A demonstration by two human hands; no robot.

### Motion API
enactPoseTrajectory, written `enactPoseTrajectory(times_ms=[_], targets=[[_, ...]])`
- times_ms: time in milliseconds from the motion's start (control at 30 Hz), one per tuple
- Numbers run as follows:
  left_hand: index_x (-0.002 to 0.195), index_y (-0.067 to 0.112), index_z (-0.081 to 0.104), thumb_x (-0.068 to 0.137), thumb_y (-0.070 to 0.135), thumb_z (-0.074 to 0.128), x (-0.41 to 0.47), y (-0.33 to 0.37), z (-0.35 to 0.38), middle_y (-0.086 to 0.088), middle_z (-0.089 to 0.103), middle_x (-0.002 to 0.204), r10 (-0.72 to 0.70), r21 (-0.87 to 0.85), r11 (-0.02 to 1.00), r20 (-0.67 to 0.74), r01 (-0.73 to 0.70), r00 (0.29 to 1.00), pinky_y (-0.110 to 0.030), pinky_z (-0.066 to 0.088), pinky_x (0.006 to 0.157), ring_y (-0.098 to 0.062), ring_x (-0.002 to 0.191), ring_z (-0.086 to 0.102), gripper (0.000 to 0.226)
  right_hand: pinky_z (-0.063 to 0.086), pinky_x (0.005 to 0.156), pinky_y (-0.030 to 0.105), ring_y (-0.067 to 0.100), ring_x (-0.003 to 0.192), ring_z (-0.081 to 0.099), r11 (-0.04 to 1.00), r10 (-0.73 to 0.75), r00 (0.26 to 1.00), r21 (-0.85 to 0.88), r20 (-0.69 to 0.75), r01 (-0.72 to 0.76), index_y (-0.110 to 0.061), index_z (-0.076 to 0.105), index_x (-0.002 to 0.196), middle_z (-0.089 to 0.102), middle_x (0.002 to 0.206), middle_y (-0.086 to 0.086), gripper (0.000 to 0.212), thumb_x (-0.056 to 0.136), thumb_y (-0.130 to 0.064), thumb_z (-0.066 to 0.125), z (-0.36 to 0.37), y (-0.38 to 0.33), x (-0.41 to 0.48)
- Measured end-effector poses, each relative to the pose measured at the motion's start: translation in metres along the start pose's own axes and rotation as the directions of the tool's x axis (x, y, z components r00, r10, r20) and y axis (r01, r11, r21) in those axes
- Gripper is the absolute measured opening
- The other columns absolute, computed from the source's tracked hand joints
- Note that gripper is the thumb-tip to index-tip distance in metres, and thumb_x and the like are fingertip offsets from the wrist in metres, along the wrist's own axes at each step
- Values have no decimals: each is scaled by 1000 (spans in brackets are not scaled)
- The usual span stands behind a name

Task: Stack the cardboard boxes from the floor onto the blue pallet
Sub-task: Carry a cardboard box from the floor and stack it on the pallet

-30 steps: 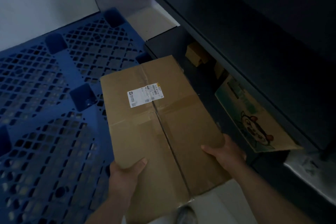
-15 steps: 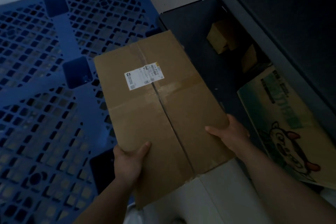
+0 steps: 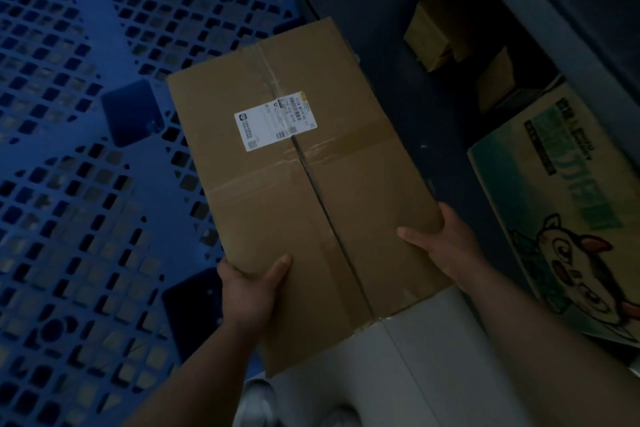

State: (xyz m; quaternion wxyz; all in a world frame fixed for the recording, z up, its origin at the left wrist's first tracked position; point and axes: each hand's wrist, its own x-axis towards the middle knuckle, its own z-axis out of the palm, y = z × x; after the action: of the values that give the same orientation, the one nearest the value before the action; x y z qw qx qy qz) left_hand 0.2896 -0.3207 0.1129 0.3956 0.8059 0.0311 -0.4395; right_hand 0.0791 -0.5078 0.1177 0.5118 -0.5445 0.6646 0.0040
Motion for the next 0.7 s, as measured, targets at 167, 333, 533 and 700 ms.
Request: enactPoseTrajectory(times_ms=[167,333,533,700], targets=[[139,23,21,71,37,80,3,2,6,-6,46,134,-9,28,1000,-6,9,1000,-48,45,99,-28,116,52,91,43,103,45,23,120,53,999,12,1000,-41,13,-11,-25,35,144,53,136,0,89,70,-46,80,-4,-2,8],[140,14,19,72,38,80,4,10,7,-11,43,139,-64,126,990,-32,68,997,-44,42,100,-32,123,48,95,39,106,51,27,127,47,983,36,998,-179,-49,-45,-30,27,146,47,143,1,118,47,-78,69,-1,-2,7],[137,-3,23,80,39,71,-5,34,3,-21,49,130,-160,382,906,-86,181,983,-43,48,88,-36,113,54,85,22,116,50,34,141,24,934,78,983,-332,-165,-130,-25,10,153,20,157,10,98,80,-52,69,-2,-9,-25],[132,-1,44,88,30,64,-41,73,-6,-20,55,129,40,529,848,-24,-21,999,-39,48,87,-34,108,57,57,29,113,48,31,140,28,970,18,986,-238,-165,-57,-22,25,151,26,157,5,78,87,-44,64,-27,-19,-75]])
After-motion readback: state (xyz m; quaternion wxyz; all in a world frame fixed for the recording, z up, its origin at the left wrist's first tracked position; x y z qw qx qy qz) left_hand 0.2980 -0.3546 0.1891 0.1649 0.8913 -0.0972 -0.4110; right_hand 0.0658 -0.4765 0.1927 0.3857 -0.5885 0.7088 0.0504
